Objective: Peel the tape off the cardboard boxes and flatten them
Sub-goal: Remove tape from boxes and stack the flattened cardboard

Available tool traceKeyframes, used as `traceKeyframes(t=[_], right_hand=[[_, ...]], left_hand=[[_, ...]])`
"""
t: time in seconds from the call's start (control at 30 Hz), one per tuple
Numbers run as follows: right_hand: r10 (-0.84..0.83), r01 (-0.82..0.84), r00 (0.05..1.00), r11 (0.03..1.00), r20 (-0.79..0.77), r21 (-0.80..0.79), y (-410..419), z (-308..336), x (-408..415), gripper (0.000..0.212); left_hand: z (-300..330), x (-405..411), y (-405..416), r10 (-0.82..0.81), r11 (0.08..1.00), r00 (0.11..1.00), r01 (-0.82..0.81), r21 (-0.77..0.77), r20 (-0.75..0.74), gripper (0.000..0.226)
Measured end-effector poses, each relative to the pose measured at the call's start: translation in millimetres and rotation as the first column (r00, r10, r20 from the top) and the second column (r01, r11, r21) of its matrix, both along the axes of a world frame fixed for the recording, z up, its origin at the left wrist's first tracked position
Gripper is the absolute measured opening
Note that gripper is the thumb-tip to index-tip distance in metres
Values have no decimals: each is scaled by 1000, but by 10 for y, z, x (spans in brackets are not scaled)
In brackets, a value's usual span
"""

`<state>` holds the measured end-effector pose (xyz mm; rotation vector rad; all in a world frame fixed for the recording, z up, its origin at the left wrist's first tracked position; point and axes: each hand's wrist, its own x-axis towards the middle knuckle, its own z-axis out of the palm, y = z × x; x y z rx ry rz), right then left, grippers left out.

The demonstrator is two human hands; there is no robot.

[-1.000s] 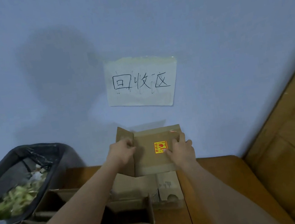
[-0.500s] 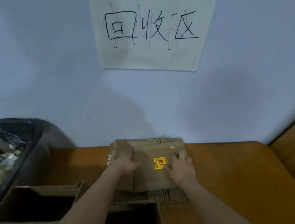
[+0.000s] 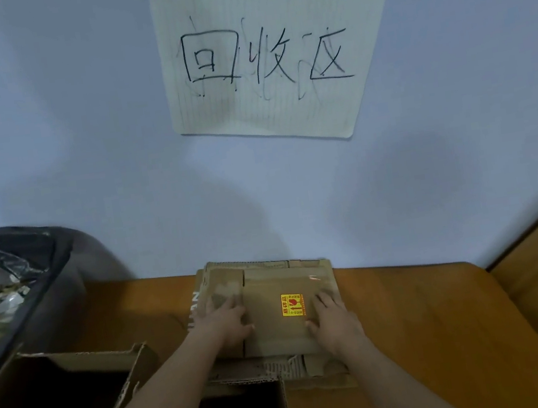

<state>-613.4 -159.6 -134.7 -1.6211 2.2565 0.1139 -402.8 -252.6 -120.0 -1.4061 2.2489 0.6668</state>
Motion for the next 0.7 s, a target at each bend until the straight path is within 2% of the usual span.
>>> traceKeyframes(t=[0.07,0.23,0.33,0.5,0.7], right_hand=[[13,-12,1000,1000,26,-26,91,122,11,59],[60,-56,998,991,29,-124,350,545,105,47],[81,-78,997,987,13,-143,472,849,174,44],[98,-89,993,987,60,-134,685,1202,309,47],[121,-109,986,988,113,-108,933,1304,546,59]], left_hand=[[158,-32,105,-57,996,998,58,-69,17,55],[629,-115,393,-113,987,994,113,-113,7,57],[935,-78,566,-92,988,994,85,-128,-51,62],[1278,112,834,-124,974,991,114,-198,-39,72],[1405,512,1059,-122,981,991,113,-158,-51,99]])
